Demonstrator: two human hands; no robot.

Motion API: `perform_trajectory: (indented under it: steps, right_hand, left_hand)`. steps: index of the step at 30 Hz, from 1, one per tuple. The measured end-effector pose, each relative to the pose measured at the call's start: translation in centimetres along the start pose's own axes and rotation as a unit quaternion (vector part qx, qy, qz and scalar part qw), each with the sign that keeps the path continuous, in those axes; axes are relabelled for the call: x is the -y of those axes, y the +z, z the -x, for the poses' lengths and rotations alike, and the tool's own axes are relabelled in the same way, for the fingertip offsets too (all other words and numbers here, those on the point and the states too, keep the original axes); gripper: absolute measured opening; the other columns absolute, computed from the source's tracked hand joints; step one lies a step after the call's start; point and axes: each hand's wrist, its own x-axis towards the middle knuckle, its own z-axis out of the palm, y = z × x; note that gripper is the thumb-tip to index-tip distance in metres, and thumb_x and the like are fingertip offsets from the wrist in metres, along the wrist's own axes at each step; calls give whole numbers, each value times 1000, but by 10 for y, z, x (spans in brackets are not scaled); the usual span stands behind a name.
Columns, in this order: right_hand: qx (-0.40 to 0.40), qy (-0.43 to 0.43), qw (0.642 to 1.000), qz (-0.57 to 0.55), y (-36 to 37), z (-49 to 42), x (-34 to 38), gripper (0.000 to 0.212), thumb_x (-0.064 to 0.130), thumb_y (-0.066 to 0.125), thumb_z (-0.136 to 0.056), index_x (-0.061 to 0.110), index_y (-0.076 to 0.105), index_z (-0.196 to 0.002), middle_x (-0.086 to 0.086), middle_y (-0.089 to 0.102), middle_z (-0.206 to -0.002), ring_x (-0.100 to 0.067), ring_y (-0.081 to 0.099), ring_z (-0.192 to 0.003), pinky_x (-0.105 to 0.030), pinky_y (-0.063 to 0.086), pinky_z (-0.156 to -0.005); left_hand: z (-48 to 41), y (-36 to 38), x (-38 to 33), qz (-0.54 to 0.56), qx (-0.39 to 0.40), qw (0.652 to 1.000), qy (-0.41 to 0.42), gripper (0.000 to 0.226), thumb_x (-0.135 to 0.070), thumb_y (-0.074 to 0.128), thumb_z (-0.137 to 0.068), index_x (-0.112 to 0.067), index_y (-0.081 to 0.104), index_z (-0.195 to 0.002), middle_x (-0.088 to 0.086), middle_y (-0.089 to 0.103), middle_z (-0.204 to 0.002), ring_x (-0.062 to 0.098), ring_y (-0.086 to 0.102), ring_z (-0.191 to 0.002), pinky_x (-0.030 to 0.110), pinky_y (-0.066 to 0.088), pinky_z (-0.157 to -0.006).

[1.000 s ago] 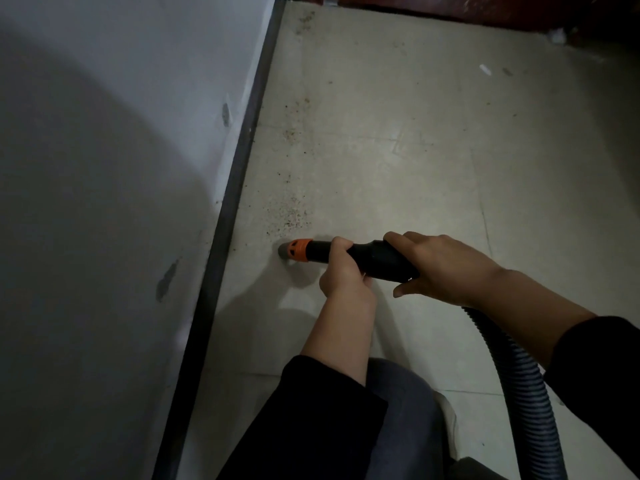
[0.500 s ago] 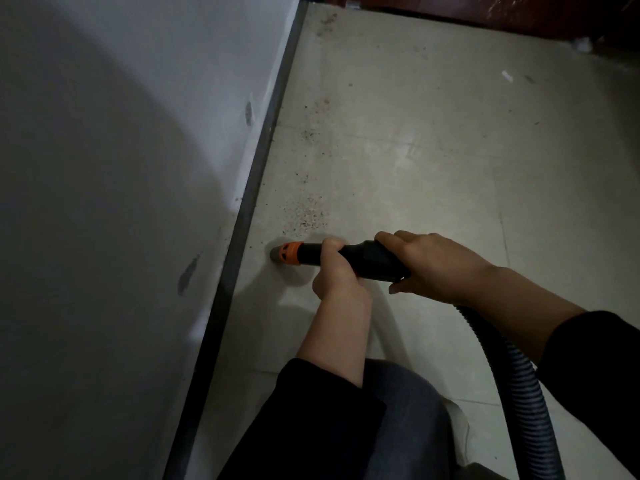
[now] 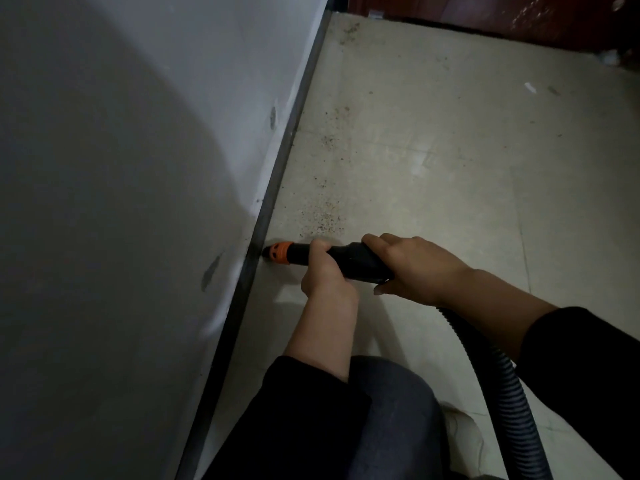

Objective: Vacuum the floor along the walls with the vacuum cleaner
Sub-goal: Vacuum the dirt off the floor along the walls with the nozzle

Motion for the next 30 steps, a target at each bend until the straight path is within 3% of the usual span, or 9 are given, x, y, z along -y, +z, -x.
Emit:
perform_trajectory:
  steps: [13, 24, 30]
  right_hand:
    - [-13, 16, 1000, 11, -2, -1, 1, 61, 36, 70, -85, 17, 37, -133, -6, 54, -119, -28, 60, -93, -33, 45, -70]
    - [-7, 53, 999, 8, -4, 15, -16, 59, 37, 70, -85, 17, 38, -131, -6, 54, -120, -29, 60, -95, -34, 46, -73]
    - [-10, 81, 997, 2, -2, 28, -28, 57, 37, 70, -85, 17, 39, -128, -5, 56, -116, -28, 60, -92, -37, 50, -75]
  left_hand:
    - [-8, -2, -3, 0, 23, 1000, -9, 42, -17, 66, -85, -4, 57, -124, 13, 67, -113, 19, 64, -80, 25, 47, -57]
    - [-9, 12, 12, -30, 55, 998, -20, 43, -16, 66, -85, -2, 57, -125, 10, 67, -94, 17, 64, -73, 24, 48, -55]
    - [-9, 20, 21, -56, 74, 995, -38, 44, -16, 66, -86, -1, 58, -126, 12, 68, -107, 17, 64, -78, 24, 49, -57]
